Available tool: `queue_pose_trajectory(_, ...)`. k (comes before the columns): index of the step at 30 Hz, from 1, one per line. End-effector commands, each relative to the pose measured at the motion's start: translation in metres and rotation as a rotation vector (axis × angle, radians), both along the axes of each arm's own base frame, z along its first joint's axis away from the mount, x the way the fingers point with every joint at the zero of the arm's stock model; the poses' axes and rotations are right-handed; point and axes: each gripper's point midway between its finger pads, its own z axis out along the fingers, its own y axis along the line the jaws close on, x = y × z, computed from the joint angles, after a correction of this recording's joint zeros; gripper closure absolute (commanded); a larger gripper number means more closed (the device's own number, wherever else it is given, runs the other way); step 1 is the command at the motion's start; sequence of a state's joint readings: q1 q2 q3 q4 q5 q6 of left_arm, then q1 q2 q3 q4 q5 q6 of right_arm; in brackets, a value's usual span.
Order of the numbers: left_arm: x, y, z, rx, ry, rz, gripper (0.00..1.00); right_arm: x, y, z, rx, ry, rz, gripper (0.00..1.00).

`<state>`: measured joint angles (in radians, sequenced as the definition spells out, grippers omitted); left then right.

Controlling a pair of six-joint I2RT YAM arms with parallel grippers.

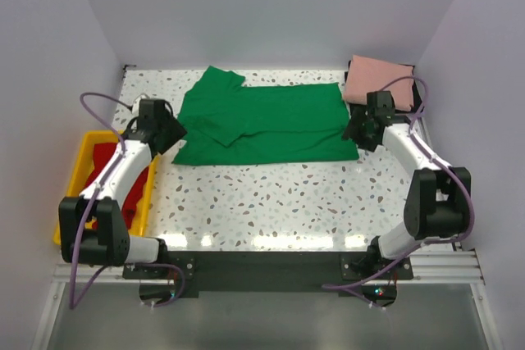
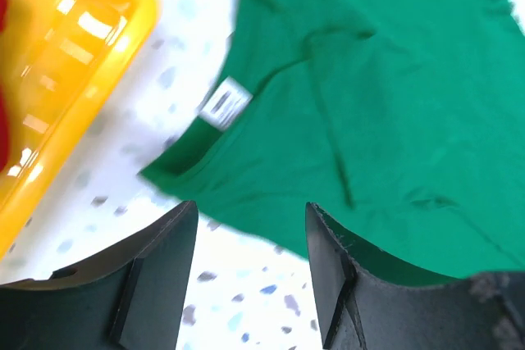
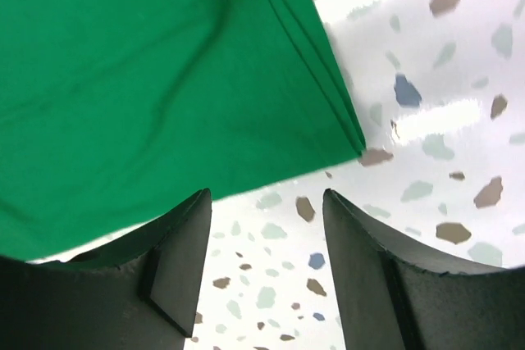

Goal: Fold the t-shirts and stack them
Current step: Fold the tshirt

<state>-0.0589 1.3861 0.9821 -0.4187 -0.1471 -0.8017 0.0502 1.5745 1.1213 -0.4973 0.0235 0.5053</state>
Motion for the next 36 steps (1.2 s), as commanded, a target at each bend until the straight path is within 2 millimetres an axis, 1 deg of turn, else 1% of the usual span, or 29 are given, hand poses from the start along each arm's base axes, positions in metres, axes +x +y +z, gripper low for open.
queue_pose_trajectory(1,-0.03,0.012,-0.02,0.0,0.033,0.102,0.41,-0.011,0.004,-0.01,0.034,-0.012,-0.013,0.4)
queue_pose_trajectory(2,-0.034,0.012,-0.024,-0.002,0.037,0.106,0.41,-0.016,0.004,-0.017,0.033,0.005,-0.011,0.4)
queue_pose_trajectory(3,-0.04,0.013,-0.032,0.002,0.055,0.107,0.41,-0.017,0.003,-0.02,0.031,0.012,-0.011,0.41)
queue_pose_trajectory(5,-0.041,0.01,-0.04,-0.012,0.07,0.099,0.43,-0.02,0.003,-0.027,0.03,0.028,-0.011,0.41)
queue_pose_trajectory(8,-0.039,0.008,-0.057,-0.017,0.106,0.094,0.44,-0.02,0.004,-0.035,0.032,0.042,-0.013,0.42)
queue_pose_trajectory(10,-0.035,0.009,-0.061,-0.014,0.104,0.104,0.44,-0.018,0.003,-0.039,0.033,0.045,-0.016,0.42)
queue_pose_trajectory(11,-0.032,0.009,-0.062,-0.015,0.101,0.103,0.43,-0.018,0.004,-0.045,0.034,0.06,-0.018,0.42)
queue_pose_trajectory(12,-0.031,0.009,-0.066,-0.013,0.109,0.103,0.43,-0.016,0.003,-0.045,0.035,0.056,-0.023,0.42)
queue_pose_trajectory(14,-0.025,0.008,-0.066,-0.017,0.092,0.104,0.41,-0.014,0.004,-0.051,0.037,0.068,-0.026,0.42)
queue_pose_trajectory(18,-0.02,0.009,-0.074,-0.017,0.108,0.115,0.41,-0.01,0.002,-0.059,0.033,0.087,-0.036,0.42)
queue_pose_trajectory(22,-0.026,0.015,-0.084,0.005,0.145,0.151,0.43,-0.006,0.001,-0.062,0.024,0.093,-0.045,0.42)
queue_pose_trajectory(26,-0.032,0.021,-0.093,0.027,0.177,0.181,0.47,-0.007,-0.005,-0.066,-0.001,0.105,-0.064,0.43)
queue_pose_trajectory(29,-0.034,0.023,-0.098,0.04,0.191,0.193,0.54,-0.007,-0.013,-0.066,-0.028,0.098,-0.089,0.43)
queue_pose_trajectory(32,-0.034,0.023,-0.1,0.042,0.199,0.193,0.68,-0.006,-0.019,-0.066,-0.04,0.091,-0.115,0.45)
queue_pose_trajectory(33,-0.033,0.023,-0.1,0.044,0.199,0.187,0.74,-0.006,-0.019,-0.066,-0.039,0.088,-0.118,0.45)
queue_pose_trajectory(35,-0.034,0.024,-0.1,0.047,0.202,0.189,0.82,-0.005,-0.02,-0.066,-0.034,0.082,-0.128,0.46)
queue_pose_trajectory(36,-0.035,0.024,-0.1,0.05,0.204,0.185,0.88,-0.004,-0.02,-0.066,-0.032,0.076,-0.131,0.48)
